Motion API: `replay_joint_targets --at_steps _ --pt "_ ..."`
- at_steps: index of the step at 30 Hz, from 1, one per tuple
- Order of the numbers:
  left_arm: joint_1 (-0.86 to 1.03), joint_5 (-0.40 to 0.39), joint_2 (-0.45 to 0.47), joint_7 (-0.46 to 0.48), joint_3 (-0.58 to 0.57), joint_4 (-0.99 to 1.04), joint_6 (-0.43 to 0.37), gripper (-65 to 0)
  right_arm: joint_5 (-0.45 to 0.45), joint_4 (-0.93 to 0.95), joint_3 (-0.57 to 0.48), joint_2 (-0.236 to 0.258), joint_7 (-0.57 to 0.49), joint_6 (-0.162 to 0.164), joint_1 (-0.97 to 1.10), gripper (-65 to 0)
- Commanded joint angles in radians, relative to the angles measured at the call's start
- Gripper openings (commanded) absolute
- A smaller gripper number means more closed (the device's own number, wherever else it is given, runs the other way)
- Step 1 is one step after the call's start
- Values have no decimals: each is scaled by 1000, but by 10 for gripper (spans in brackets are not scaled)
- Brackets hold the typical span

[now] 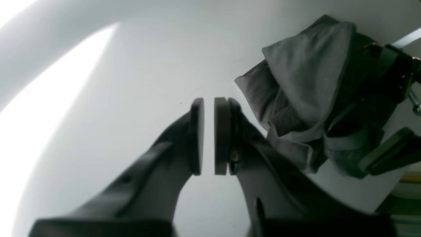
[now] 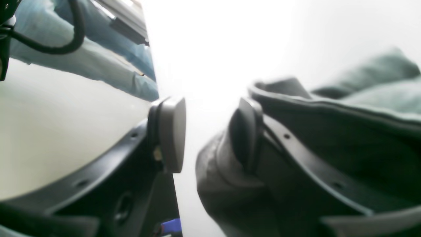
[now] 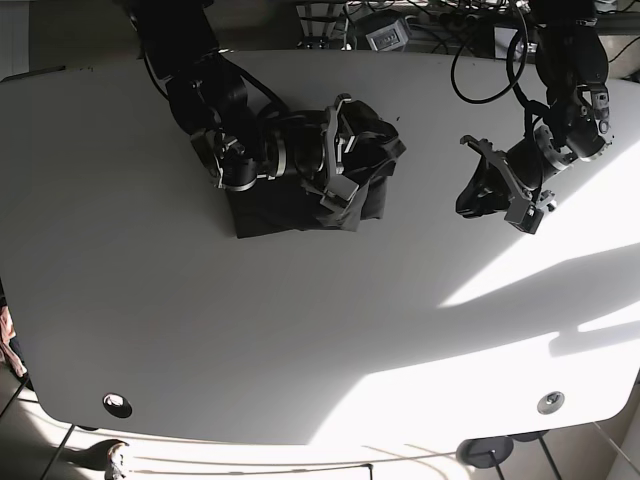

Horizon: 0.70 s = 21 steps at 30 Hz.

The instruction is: Fold the T-shirt properly

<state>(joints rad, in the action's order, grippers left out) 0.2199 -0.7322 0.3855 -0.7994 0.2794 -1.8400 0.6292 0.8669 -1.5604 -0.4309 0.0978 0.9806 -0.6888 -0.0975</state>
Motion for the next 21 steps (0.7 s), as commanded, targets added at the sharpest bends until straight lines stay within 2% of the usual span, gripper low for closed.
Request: replay_joint_targets --at_steps 1,4,6,9,12,15,18,21 --pt "-6 -17 14 22 7 -22 2 -607 27 -61 8 -25 -25 -9 -43 -400" --pt "-4 -16 14 22 8 -31 2 -607 28 -229 47 21 -25 2 -29 -401" --pt "-4 -16 14 22 8 -33 2 -607 28 -311 123 66 -24 2 22 -401" --pt "-4 -16 14 22 8 -33 2 -607 22 -312 206 116 -24 4 74 -403" --pt "-4 -16 14 22 7 -33 2 -607 21 -228 215 151 -32 -1 92 -403" --pt "-4 -16 14 22 7 -33 2 -607 21 -134 211 139 -32 -4 92 -403" --pt "-4 -16 14 22 5 -34 2 -607 5 -102 105 113 -38 -1 77 -404" --pt "-6 -16 14 22 -61 -39 2 -607 -82 -102 -44 84 -59 1 63 -404"
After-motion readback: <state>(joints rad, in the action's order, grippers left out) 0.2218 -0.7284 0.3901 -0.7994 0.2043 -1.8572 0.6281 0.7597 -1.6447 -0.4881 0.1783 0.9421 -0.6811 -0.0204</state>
